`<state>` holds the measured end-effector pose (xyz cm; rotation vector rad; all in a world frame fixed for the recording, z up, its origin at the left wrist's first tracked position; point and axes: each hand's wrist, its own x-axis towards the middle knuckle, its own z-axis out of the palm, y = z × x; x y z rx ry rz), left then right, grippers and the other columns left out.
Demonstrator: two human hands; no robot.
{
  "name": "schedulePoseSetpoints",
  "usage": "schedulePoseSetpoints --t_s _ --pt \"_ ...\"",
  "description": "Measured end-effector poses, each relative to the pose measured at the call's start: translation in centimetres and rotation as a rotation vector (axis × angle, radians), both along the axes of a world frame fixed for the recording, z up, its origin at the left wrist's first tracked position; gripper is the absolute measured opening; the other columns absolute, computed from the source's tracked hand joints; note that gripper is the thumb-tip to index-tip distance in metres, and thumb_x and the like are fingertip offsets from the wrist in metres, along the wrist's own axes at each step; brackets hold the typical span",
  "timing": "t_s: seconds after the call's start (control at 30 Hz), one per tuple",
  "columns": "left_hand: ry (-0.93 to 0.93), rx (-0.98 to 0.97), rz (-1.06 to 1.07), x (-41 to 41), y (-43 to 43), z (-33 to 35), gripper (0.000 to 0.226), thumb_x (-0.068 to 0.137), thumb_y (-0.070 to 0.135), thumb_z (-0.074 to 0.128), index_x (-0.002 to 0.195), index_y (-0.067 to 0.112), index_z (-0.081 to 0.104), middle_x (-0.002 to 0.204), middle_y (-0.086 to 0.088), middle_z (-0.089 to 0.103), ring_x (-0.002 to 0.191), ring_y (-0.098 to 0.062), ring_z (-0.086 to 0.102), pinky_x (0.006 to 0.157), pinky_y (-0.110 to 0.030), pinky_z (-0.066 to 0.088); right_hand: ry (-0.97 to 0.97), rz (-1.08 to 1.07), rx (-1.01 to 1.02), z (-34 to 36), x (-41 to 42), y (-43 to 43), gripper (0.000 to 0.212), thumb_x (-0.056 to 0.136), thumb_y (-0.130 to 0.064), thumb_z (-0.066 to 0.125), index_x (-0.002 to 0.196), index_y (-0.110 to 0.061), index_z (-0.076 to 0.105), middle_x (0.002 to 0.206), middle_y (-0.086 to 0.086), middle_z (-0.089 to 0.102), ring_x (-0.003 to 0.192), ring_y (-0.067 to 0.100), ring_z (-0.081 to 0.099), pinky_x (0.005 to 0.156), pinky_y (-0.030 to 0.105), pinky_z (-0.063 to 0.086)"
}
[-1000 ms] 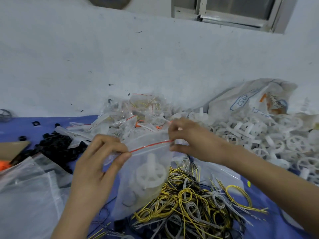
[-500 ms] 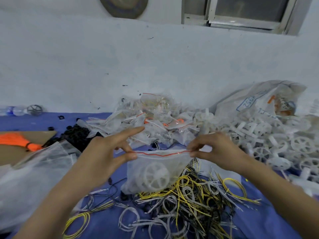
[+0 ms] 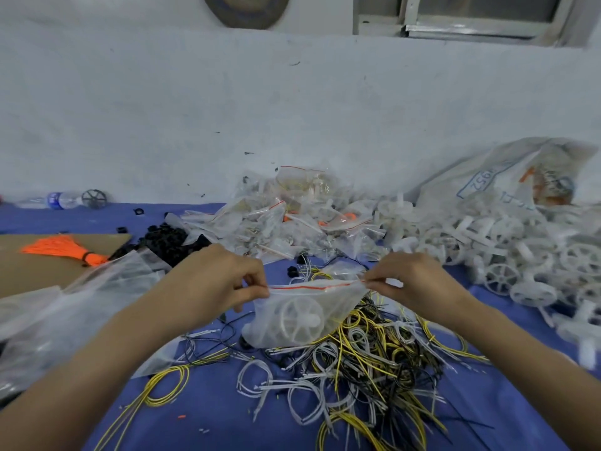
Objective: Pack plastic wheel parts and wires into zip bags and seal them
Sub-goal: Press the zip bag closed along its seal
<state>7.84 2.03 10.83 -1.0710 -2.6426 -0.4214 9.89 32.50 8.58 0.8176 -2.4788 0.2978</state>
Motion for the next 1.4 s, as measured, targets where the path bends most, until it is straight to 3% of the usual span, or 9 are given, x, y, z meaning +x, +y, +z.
schedulePoseSetpoints --t_s 0.17,0.3,0.5,0.63,0.73,0.87,1.03,1.2,1.4 --pt "-0.107 -0.094 -0.053 0.5 0.1 0.4 0.013 0.089 0.033 0.062 0.083 0.024 0.069 0.06 0.017 0.066 0.061 0.006 0.062 0.062 -0.009 0.043 -0.007 -0.004 -0.046 0.1 1.0 -0.3 0.018 0.076 -0.022 0.077 0.091 -0.01 0.076 0.083 0.002 0.073 0.075 0.021 0.068 0.067 0.042 0.056" --pt "-0.104 -0.022 -0.087 1.0 1.3 -0.2 0.016 0.09 0.031 0.06 0.081 0.021 0.068 0.058 0.016 0.065 0.056 0.012 0.057 0.06 -0.006 0.04 -0.105 0.1 -0.105 0.1 2.1 -4.1 0.045 0.078 -0.048 0.067 0.114 -0.021 0.067 0.105 -0.007 0.069 0.096 0.01 0.058 0.084 0.026 0.045" --pt "-0.374 0.413 -0.118 1.6 3.3 -1.7 0.017 0.085 0.022 0.063 0.08 0.006 0.067 0.066 -0.001 0.071 0.063 -0.005 0.07 0.061 -0.023 0.057 -0.152 0.136 -0.268 -1.3 1.7 -8.1 0.012 0.085 -0.02 0.067 0.092 -0.01 0.07 0.084 0.0 0.067 0.079 0.007 0.057 0.072 0.021 0.045" --pt "-0.541 0.617 -0.091 1.8 3.0 -3.0 0.009 0.076 0.01 0.075 0.076 0.016 0.068 0.076 0.0 0.074 0.072 -0.01 0.072 0.068 -0.016 0.054 -0.133 0.131 -0.266 -1.9 1.8 -7.9 0.008 0.083 -0.015 0.068 0.086 -0.01 0.072 0.079 0.0 0.068 0.073 0.009 0.059 0.069 0.017 0.044" --pt "-0.517 0.625 -0.08 1.8 3.1 -3.6 0.013 0.079 0.005 0.071 0.077 0.016 0.068 0.075 0.002 0.074 0.072 -0.01 0.072 0.07 -0.018 0.056 -0.101 0.135 -0.303 -2.3 1.9 -7.7 0.006 0.082 -0.015 0.068 0.085 -0.011 0.072 0.077 -0.002 0.067 0.072 0.008 0.059 0.068 0.017 0.044" --pt "-0.434 0.59 -0.086 1.6 3.3 -3.9 0.025 0.081 0.004 0.069 0.071 0.027 0.066 0.065 0.006 0.071 0.062 -0.007 0.07 0.063 -0.017 0.055 -0.026 0.097 -0.239 -3.1 2.2 -7.7 0.011 0.081 -0.018 0.069 0.088 -0.01 0.071 0.078 0.0 0.067 0.072 0.017 0.063 0.064 0.027 0.051" --pt "-0.315 0.491 -0.131 1.6 3.2 -4.0 0.028 0.082 0.013 0.069 0.072 0.038 0.062 0.065 0.009 0.069 0.06 -0.003 0.068 0.06 -0.016 0.054 0.027 0.085 -0.24 -3.3 2.5 -8.0 0.007 0.08 -0.014 0.069 0.081 -0.009 0.073 0.071 -0.001 0.066 0.065 0.016 0.062 0.059 0.025 0.05" --pt "-0.151 0.418 -0.195 1.7 3.2 -4.3 0.008 0.084 0.009 0.069 0.079 0.014 0.067 0.065 0.007 0.068 0.062 0.002 0.067 0.059 -0.023 0.054 0.078 0.071 -0.213 -3.2 2.6 -8.2 0.006 0.079 -0.012 0.068 0.075 -0.009 0.073 0.066 0.0 0.065 0.062 0.018 0.061 0.062 0.022 0.046" --pt "-0.111 0.375 -0.22 2.0 3.3 -4.5 0.006 0.086 0.017 0.066 0.081 0.014 0.065 0.07 0.007 0.067 0.063 0.002 0.066 0.057 -0.022 0.051 0.112 0.093 -0.196 -3.5 2.6 -8.1 0.005 0.076 -0.009 0.069 0.072 -0.009 0.072 0.063 -0.001 0.064 0.059 0.018 0.06 0.06 0.024 0.046"
